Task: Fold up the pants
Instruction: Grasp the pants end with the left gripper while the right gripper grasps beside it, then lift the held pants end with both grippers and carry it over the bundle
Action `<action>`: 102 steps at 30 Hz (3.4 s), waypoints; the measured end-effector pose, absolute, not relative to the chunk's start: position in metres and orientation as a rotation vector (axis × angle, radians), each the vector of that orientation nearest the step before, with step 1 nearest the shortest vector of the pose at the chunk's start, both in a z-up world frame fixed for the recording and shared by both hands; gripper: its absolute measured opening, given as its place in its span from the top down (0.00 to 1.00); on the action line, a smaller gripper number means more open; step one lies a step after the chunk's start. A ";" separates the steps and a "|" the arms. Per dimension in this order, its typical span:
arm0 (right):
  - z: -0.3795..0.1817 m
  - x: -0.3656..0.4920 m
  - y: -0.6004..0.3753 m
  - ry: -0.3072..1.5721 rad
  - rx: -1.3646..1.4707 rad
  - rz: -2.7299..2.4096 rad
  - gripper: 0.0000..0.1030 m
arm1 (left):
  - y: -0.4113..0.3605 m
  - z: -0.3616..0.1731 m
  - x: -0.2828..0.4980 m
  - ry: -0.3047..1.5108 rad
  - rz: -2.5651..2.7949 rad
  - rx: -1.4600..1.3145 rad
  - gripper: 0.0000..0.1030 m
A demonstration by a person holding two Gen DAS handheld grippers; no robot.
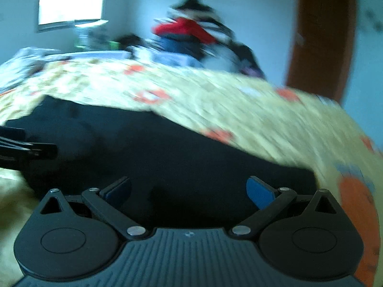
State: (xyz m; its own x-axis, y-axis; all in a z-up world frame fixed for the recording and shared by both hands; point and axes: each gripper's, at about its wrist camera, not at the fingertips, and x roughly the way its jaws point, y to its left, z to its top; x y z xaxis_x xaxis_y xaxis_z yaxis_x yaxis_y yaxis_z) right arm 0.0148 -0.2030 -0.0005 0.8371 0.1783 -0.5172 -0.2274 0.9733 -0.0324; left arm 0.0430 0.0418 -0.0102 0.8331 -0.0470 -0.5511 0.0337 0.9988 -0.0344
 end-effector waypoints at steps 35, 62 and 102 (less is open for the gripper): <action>-0.019 0.020 0.082 0.236 -0.851 0.673 0.80 | 0.239 -0.019 0.060 0.725 -0.106 -0.972 0.06; 0.017 0.118 -0.015 0.640 -0.015 0.722 0.81 | 0.174 -0.009 0.103 0.599 -0.081 -0.674 0.84; 0.014 0.031 -0.317 0.406 0.428 0.384 0.81 | -0.164 0.027 0.087 0.497 -0.560 -0.164 0.79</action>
State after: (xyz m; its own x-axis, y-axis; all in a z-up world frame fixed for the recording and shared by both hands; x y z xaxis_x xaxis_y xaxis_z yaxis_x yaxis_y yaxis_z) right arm 0.0307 -0.3175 0.0140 0.8500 0.4366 -0.2947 -0.2698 0.8413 0.4684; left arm 0.0869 -0.1640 0.0270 0.7331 -0.5457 -0.4058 0.4684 0.8378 -0.2805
